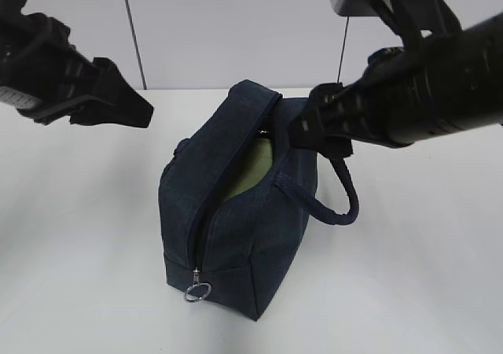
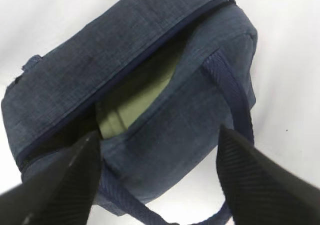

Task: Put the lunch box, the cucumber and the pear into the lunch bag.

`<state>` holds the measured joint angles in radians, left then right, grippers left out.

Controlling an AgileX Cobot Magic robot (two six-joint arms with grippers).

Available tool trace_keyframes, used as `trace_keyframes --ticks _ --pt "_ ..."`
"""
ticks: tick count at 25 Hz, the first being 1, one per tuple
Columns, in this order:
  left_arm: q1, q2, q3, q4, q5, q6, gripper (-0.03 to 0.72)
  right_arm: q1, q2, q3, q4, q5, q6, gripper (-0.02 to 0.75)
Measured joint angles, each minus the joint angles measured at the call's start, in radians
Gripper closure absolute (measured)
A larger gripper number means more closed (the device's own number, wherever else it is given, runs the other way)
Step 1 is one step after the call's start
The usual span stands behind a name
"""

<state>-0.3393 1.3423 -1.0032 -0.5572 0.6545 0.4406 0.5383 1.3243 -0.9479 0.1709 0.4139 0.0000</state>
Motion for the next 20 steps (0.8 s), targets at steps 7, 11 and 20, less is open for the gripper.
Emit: trace_keyframes --ticks 7,11,20 --pt "-0.037 -0.161 0.228 0.015 -0.216 0.013 0.344 0.002 -0.127 0.256 0.0 -0.195 -0.027 0.182" --pt "-0.103 -0.201 0.323 0.044 -0.312 0.014 0.348 0.065 -0.171 0.372 0.0 -0.288 -0.036 0.183" --pt "-0.134 -0.232 0.443 0.077 -0.42 0.014 0.373 0.18 -0.254 0.559 -0.045 -0.471 -0.045 0.293"
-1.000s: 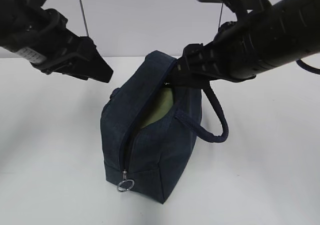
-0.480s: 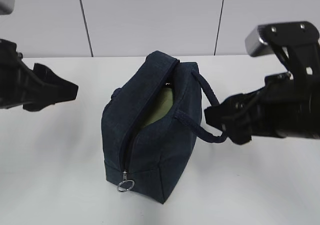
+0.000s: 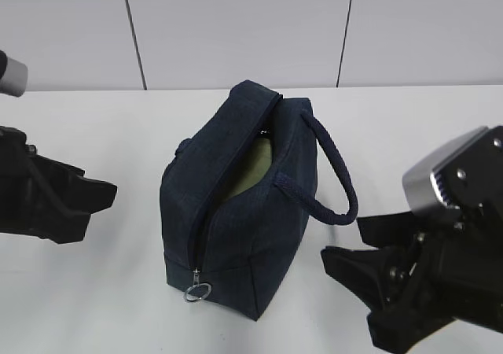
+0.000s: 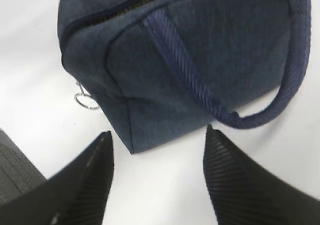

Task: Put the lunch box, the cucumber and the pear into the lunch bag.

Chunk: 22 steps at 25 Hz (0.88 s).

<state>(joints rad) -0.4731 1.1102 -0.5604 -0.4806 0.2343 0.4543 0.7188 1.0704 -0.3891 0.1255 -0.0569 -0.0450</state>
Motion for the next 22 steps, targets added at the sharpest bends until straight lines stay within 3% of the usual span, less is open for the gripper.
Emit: trace_keyframes --ticks 6,14,22 --pt "0.0 -0.044 0.069 0.012 -0.092 0.0 0.373 0.0 0.0 0.103 -0.093 -0.094 0.09 0.308" --pt "0.0 -0.054 0.12 0.03 -0.122 0.0 0.373 0.0 0.124 0.124 -0.598 -0.415 0.49 0.31" --pt "0.0 -0.054 0.12 0.032 -0.13 0.0 0.376 0.0 0.479 0.056 -0.722 -0.617 0.54 0.351"
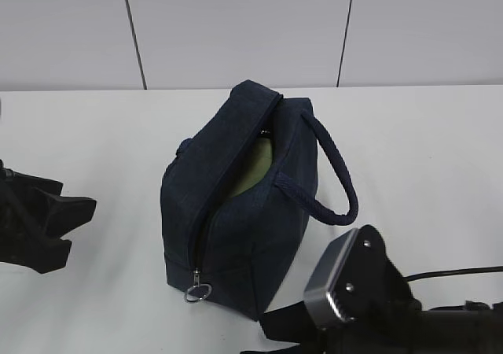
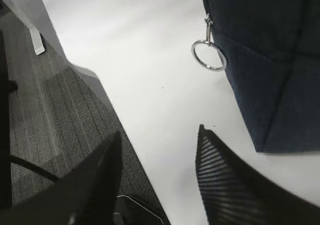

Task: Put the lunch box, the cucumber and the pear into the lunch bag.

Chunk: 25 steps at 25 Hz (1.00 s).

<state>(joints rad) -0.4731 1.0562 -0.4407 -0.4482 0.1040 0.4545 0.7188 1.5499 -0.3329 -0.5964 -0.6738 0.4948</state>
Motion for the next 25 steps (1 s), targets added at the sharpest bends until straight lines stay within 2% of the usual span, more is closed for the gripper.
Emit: trace_keyframes --ticks 7,15,25 --pt "0.0 0.0 0.0 -0.001 0.001 0.0 0.377 0.0 0.12 -0.095 -0.022 -0.015 0.004 0.349" --pt "0.0 0.0 0.0 -0.029 -0.001 0.0 0.394 0.0 0.191 -0.165 -0.038 -0.015 0.004 0.253" --pt "0.0 0.0 0.0 -0.033 -0.005 0.0 0.398 0.0 0.279 -0.226 -0.04 -0.015 0.004 0.241"
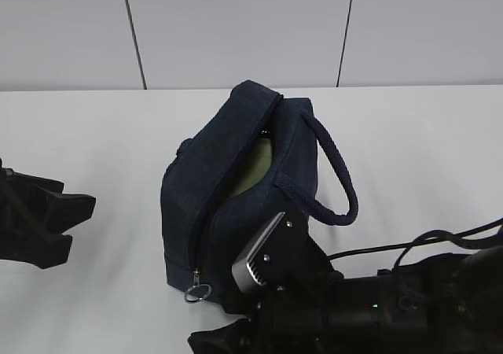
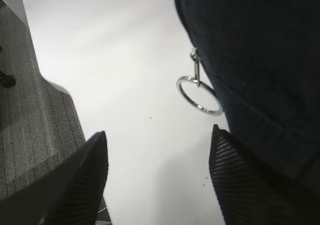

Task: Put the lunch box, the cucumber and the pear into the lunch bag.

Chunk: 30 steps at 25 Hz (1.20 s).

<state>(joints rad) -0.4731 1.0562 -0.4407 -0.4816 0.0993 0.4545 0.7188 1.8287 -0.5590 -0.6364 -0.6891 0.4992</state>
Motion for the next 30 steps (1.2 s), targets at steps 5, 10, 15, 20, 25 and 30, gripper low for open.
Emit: trace_keyframes --ticks 5,10,15,20,25,30 --pt "0.0 0.0 0.0 -0.001 -0.001 0.0 0.398 0.0 0.026 -0.025 0.0 0.014 0.0 0.241" --pt "0.0 0.0 0.0 -0.008 -0.001 0.0 0.398 0.0 0.031 -0.053 0.0 0.035 0.001 0.241" --pt "0.0 0.0 0.0 -0.015 -0.004 0.0 0.4 0.0 0.031 -0.068 0.005 0.055 0.001 0.241" --pt "0.0 0.0 0.0 -0.021 -0.005 0.0 0.4 0.0 0.031 -0.079 0.009 0.072 0.001 0.241" --pt "0.0 0.0 0.0 -0.029 -0.006 0.0 0.4 0.002 0.031 -0.083 0.01 0.134 0.001 0.241" --pt "0.0 0.0 0.0 -0.03 -0.007 0.0 0.4 0.004 0.029 -0.083 0.01 0.154 0.003 0.241"
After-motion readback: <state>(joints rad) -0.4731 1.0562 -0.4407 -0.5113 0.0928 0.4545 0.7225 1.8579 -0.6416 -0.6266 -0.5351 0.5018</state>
